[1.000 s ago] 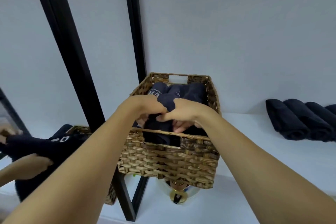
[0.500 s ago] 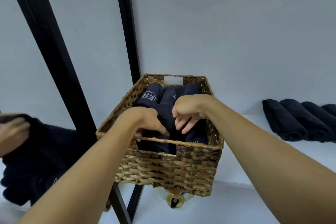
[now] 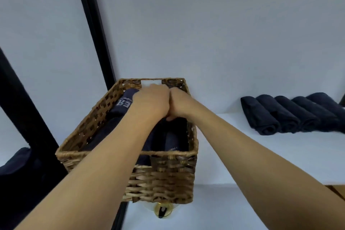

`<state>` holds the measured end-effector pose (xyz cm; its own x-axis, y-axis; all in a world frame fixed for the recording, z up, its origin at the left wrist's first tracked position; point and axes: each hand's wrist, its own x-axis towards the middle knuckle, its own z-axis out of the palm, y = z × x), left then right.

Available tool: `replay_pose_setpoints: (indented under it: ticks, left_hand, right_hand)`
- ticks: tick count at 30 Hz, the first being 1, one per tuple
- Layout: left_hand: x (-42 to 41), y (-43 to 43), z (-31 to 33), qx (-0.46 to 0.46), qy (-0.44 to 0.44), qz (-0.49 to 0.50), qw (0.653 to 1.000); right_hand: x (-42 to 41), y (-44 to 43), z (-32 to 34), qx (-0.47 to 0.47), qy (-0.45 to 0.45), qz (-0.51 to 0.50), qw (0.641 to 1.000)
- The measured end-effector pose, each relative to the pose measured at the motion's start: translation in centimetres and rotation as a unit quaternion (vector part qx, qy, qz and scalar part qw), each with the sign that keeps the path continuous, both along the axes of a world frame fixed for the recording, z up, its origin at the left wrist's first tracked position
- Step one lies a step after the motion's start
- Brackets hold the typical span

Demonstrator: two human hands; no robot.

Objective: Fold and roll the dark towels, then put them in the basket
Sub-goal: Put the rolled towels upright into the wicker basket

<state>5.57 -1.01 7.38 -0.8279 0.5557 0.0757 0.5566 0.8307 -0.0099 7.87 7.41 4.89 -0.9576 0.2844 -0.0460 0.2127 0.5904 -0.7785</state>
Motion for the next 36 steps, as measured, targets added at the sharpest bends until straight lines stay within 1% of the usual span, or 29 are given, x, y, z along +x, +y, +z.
replay_pose_setpoints:
  ticks: [1,3,5,8,10,14,17,19,21,23,24,26,28,31,33,34,36]
  left_hand:
    - [0.3,1.8,0.3,0.047,0.006,-0.021,0.999]
    - [1.2,6.0,0.5,0.112,-0.04,-0.052,0.992]
    - [2.1,10.4,0.3,0.155,-0.109,-0.069,0.98]
    - [2.5,16.9,-1.4,0.215,-0.246,-0.065,0.943]
    - [2.8,20.9,-3.5,0.244,-0.31,-0.059,0.917]
    - [3.7,27.9,-9.1,0.259,-0.393,-0.046,0.881]
    - [4.0,31.4,-13.2,0.255,-0.447,-0.037,0.857]
    - [3.6,32.9,-15.3,0.259,-0.474,-0.041,0.841]
    - [3.1,33.8,-16.6,0.273,-0.485,-0.043,0.83]
    - [3.2,33.4,-16.0,0.283,-0.49,-0.038,0.824]
    - [3.2,32.8,-15.3,0.283,-0.487,-0.037,0.826]
    - [3.1,31.4,-13.6,0.28,-0.469,-0.035,0.837]
    - [2.5,29.8,-11.0,0.283,-0.442,-0.039,0.85]
    - [1.9,25.6,-5.4,0.29,-0.372,-0.062,0.879]
    - [1.7,21.5,-1.0,0.273,-0.315,-0.081,0.905]
    - [1.7,19.0,1.1,0.266,-0.298,-0.089,0.913]
    - [1.7,13.7,4.4,0.266,-0.288,-0.095,0.915]
  right_hand:
    - [0.9,1.8,0.6,-0.035,0.054,-0.021,0.998]
    - [2.9,6.0,1.2,-0.077,0.131,-0.084,0.985]
    - [4.1,10.4,0.7,-0.075,0.14,-0.149,0.976]
    - [5.4,17.1,-1.4,-0.03,0.127,-0.205,0.97]
    - [6.3,21.1,-3.2,0.006,0.098,-0.242,0.965]
    - [7.7,27.5,-8.4,0.085,0.035,-0.289,0.953]
    - [7.8,30.5,-11.8,0.131,-0.026,-0.293,0.947]
    - [7.6,31.5,-12.8,0.155,-0.057,-0.296,0.941]
    - [7.3,32.0,-13.0,0.152,-0.075,-0.309,0.936]
    - [6.7,32.0,-12.9,0.125,-0.08,-0.323,0.934]
    - [6.2,32.0,-12.8,0.107,-0.08,-0.328,0.935]
    - [5.4,31.3,-12.6,0.019,-0.072,-0.344,0.936]
    - [4.8,29.9,-11.4,-0.087,-0.02,-0.351,0.932]
    - [4.8,25.5,-6.9,-0.135,0.104,-0.332,0.928]
    - [4.8,21.9,-3.2,-0.197,0.172,-0.299,0.918]
    - [4.6,20.0,-1.6,-0.224,0.2,-0.277,0.913]
    - [4.2,16.0,1.1,-0.245,0.242,-0.223,0.912]
